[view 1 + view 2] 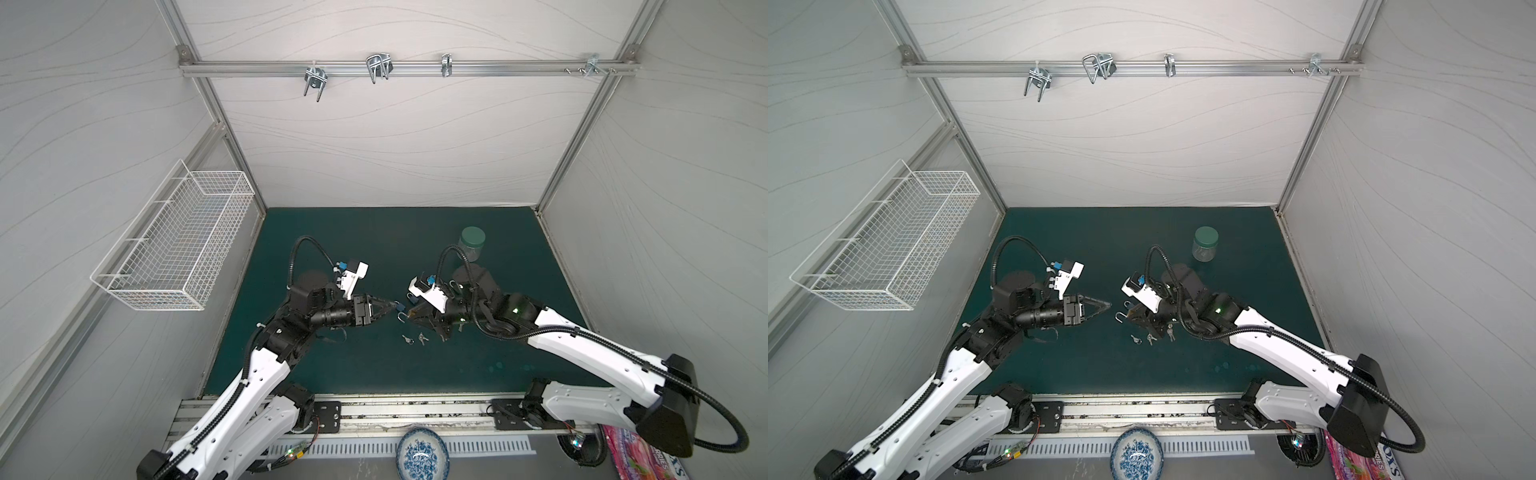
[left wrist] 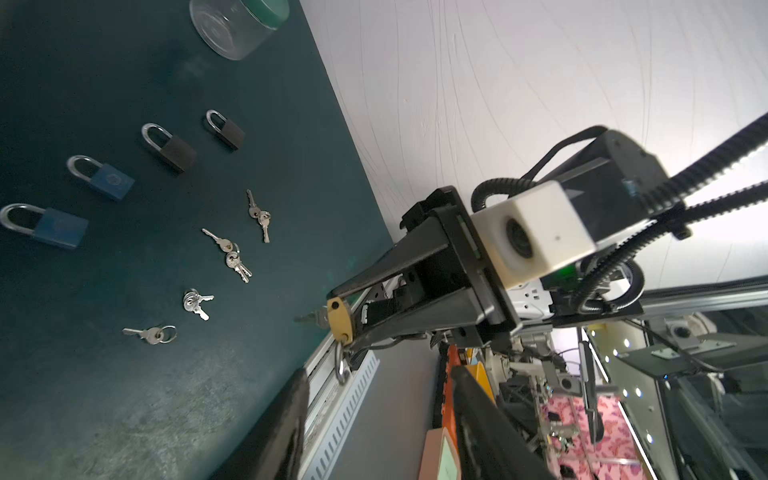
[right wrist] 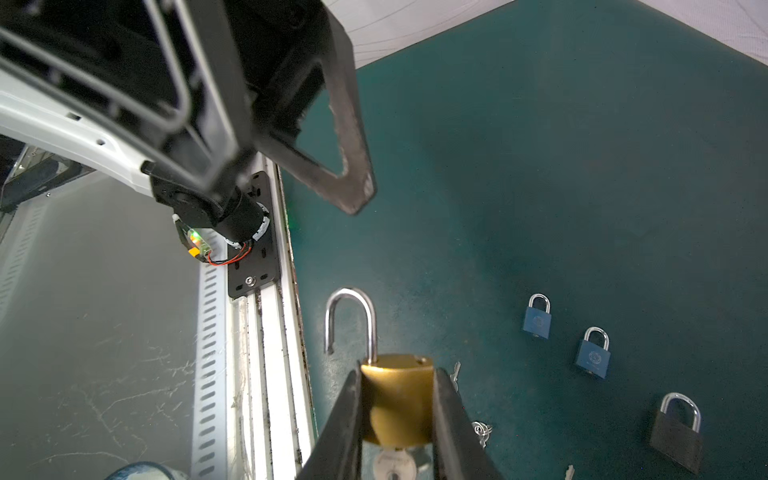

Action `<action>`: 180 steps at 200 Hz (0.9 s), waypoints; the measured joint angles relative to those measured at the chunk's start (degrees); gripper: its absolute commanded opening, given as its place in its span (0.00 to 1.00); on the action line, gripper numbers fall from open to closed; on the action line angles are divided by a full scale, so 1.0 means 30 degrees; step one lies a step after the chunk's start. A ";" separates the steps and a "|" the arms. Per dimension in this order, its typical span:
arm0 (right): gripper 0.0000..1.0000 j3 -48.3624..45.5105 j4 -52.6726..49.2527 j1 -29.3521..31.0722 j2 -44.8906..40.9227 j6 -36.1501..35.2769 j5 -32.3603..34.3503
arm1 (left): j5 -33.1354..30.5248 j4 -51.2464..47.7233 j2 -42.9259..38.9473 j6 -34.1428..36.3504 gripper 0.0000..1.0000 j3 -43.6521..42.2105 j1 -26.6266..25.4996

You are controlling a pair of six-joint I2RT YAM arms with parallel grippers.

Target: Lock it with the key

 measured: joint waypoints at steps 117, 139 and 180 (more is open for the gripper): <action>0.00 0.0357 -0.0211 -0.0066 -0.0408 0.0663 -0.0729 | -0.0809 -0.0678 0.1290 0.1523 0.24 0.0758 -0.1843; 0.00 0.0379 -0.0211 -0.0066 -0.0408 0.0699 -0.0729 | -0.0940 -0.0772 0.1311 0.1603 0.16 0.0765 -0.1916; 0.00 0.0517 -0.0233 -0.0102 -0.0408 0.0809 -0.0729 | -0.1107 -0.0889 0.1370 0.1807 0.04 0.0831 -0.1953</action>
